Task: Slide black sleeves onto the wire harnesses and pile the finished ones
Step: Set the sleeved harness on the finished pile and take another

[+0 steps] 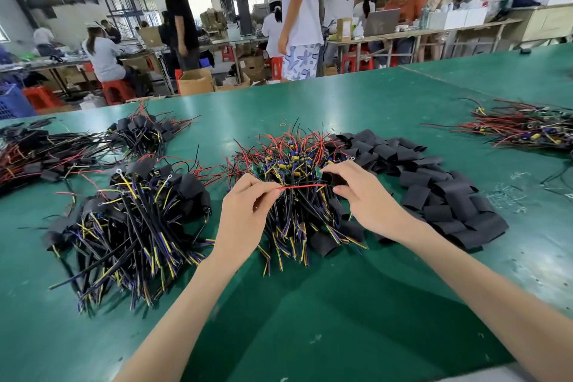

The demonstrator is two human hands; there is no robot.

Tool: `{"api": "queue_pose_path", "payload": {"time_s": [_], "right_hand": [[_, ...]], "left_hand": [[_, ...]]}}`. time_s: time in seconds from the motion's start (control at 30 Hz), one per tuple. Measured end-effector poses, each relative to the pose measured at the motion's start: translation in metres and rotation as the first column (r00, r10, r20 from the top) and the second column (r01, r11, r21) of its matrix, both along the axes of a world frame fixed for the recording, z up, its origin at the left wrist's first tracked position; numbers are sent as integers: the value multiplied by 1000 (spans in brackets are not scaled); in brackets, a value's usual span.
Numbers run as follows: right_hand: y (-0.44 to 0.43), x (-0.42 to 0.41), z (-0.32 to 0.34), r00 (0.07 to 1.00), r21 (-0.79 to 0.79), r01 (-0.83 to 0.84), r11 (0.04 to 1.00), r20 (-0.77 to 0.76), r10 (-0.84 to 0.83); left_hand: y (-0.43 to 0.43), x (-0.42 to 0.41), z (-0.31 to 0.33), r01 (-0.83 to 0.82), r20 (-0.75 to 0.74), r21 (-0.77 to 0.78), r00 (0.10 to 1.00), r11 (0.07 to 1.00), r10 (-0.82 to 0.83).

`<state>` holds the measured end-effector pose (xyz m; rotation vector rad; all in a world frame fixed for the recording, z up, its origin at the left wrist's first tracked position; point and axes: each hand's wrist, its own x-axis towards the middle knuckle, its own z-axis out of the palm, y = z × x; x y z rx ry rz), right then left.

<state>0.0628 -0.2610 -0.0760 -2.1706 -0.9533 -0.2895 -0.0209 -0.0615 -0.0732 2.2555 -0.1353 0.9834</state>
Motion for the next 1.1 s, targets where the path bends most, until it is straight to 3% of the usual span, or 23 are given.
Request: {"api": "queue_pose_path", "payload": {"time_s": [0.4, 0.53, 0.67, 0.87, 0.97, 1.1], "right_hand": [[5, -10, 5, 998, -30, -20, 999, 62, 22], [6, -13, 1, 935, -196, 127, 972, 352, -51], [15, -22, 2, 828, -224, 210, 952, 558, -51], [25, -33, -1, 878, -377, 82, 923, 466, 112], [23, -35, -1, 888, -381, 66, 922, 444, 120], [17, -24, 2, 952, -252, -18, 967, 291, 94]], "left_hand": [[0, 1, -5, -32, 19, 129, 999, 991, 30], [-4, -1, -6, 3, 14, 181, 1000, 984, -6], [-16, -5, -6, 126, -31, 222, 992, 967, -122], [-26, -14, -7, 261, -152, 98, 958, 960, -245], [-22, -13, -2, 314, -242, 68, 926, 947, -289], [-4, -11, 0, 198, -330, 212, 936, 957, -120]]}}
